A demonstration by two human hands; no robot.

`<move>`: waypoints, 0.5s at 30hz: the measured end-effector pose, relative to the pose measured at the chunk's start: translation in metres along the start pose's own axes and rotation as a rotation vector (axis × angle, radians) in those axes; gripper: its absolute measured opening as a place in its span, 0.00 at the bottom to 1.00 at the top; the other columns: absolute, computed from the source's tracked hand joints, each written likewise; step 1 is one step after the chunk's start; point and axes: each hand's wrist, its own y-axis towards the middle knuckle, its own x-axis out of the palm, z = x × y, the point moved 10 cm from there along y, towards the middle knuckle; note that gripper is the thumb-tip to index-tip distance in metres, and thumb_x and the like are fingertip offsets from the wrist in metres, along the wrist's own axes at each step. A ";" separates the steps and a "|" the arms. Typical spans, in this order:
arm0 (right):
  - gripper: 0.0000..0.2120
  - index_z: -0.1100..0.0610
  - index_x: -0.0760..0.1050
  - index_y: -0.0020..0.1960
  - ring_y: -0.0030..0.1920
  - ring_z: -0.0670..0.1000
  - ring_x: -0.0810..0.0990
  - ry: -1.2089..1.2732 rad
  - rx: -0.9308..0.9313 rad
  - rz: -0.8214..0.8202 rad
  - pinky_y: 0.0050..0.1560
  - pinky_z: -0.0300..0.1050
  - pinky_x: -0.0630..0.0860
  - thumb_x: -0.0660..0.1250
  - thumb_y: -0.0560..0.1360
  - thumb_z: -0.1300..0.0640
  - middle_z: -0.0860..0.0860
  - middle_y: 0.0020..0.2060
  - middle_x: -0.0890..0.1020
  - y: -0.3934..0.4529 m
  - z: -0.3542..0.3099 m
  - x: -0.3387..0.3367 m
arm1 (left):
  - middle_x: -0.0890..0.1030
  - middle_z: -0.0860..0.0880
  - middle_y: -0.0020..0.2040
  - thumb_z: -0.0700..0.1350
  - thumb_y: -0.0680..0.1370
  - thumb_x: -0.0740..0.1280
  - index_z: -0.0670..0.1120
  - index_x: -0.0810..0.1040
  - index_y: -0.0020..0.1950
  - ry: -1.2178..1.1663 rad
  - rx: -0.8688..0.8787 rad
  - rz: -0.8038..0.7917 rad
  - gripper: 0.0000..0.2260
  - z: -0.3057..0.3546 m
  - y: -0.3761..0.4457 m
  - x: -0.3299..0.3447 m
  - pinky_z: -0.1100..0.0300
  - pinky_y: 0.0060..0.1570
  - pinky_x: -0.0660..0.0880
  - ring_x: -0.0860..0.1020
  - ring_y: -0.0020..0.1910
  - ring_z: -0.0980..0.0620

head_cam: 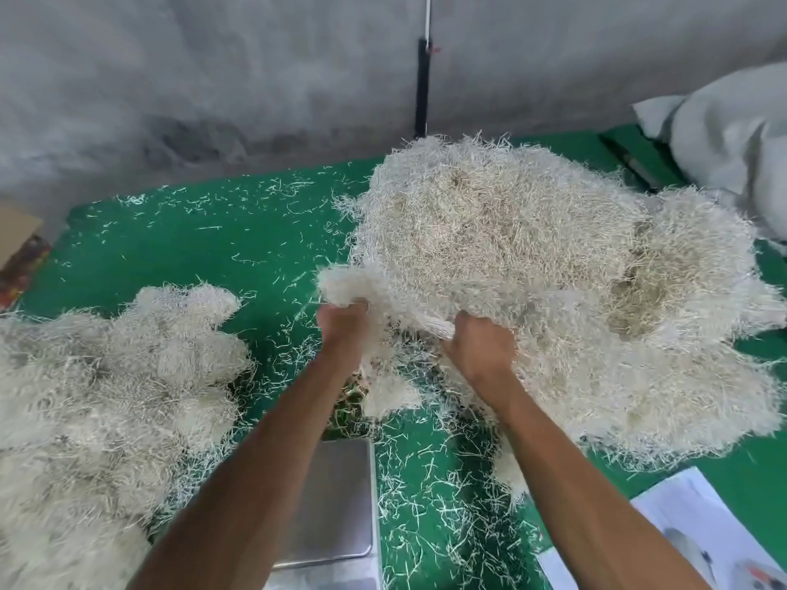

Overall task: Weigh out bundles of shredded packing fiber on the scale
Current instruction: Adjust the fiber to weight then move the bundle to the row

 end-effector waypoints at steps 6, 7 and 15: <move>0.18 0.54 0.75 0.54 0.29 0.45 0.75 0.024 0.032 -0.014 0.30 0.41 0.74 0.62 0.82 0.39 0.46 0.32 0.75 0.000 0.013 0.020 | 0.81 0.40 0.52 0.40 0.77 0.69 0.39 0.76 0.56 0.333 0.147 -0.019 0.10 0.007 -0.009 0.002 0.61 0.35 0.75 0.76 0.40 0.49; 0.22 0.53 0.73 0.51 0.28 0.44 0.74 -0.009 0.056 -0.023 0.30 0.41 0.73 0.62 0.80 0.33 0.46 0.31 0.75 -0.002 0.020 0.021 | 0.81 0.38 0.54 0.42 0.77 0.68 0.36 0.76 0.59 0.329 0.111 0.021 0.13 0.005 -0.007 -0.009 0.58 0.38 0.74 0.75 0.42 0.48; 0.16 0.53 0.68 0.44 0.27 0.43 0.70 -0.070 0.037 -0.058 0.28 0.39 0.73 0.65 0.83 0.43 0.47 0.31 0.73 0.002 0.021 0.029 | 0.76 0.45 0.45 0.35 0.77 0.65 0.34 0.72 0.60 0.324 0.080 0.017 0.12 -0.008 0.006 -0.016 0.67 0.23 0.67 0.72 0.35 0.52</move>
